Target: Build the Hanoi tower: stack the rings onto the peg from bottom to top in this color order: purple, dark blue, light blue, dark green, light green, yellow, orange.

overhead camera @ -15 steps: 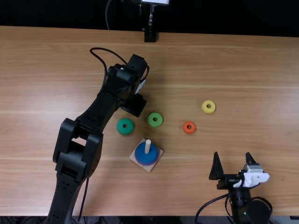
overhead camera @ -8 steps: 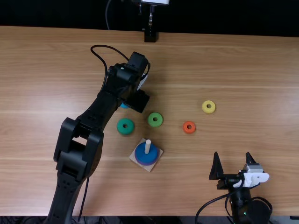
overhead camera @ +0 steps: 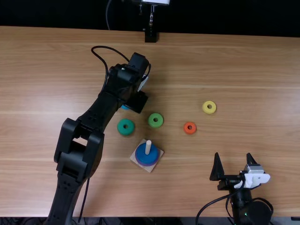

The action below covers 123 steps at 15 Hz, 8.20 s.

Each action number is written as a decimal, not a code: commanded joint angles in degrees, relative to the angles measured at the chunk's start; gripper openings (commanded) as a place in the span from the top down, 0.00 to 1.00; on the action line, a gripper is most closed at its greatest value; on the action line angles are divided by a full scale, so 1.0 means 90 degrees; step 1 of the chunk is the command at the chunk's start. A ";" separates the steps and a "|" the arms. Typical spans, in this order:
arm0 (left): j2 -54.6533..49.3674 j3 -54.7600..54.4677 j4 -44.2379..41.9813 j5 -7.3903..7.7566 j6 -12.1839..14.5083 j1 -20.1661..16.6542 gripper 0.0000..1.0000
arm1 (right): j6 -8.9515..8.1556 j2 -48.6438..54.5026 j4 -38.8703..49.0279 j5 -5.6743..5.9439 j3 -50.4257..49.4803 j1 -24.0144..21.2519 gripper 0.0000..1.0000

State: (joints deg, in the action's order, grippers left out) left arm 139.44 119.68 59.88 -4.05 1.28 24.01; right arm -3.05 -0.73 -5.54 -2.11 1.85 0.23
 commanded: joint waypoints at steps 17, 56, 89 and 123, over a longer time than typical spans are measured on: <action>-0.3315 -0.1676 0.1327 -0.0042 -0.0939 0.0311 1.00 | -0.0013 0.0081 -0.0071 0.0000 -0.0098 -0.0094 0.00; -0.3706 -0.1120 0.2429 -0.0042 -0.2697 0.2430 1.00 | -0.0013 0.0081 -0.0071 0.0000 -0.0098 -0.0094 0.00; -0.3198 -0.1706 0.0894 0.0790 -0.1408 0.0701 0.00 | -0.0013 0.0081 -0.0059 0.0000 -0.0098 -0.0094 0.00; -0.1499 -0.2926 -0.0594 0.0228 0.0022 0.0252 0.50 | -0.0013 0.0081 -0.0071 0.0000 -0.0098 -0.0094 0.00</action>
State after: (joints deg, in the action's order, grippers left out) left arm 124.55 94.08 54.61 -1.52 1.32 26.17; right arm -3.09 -0.73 -5.56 -2.11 1.85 0.21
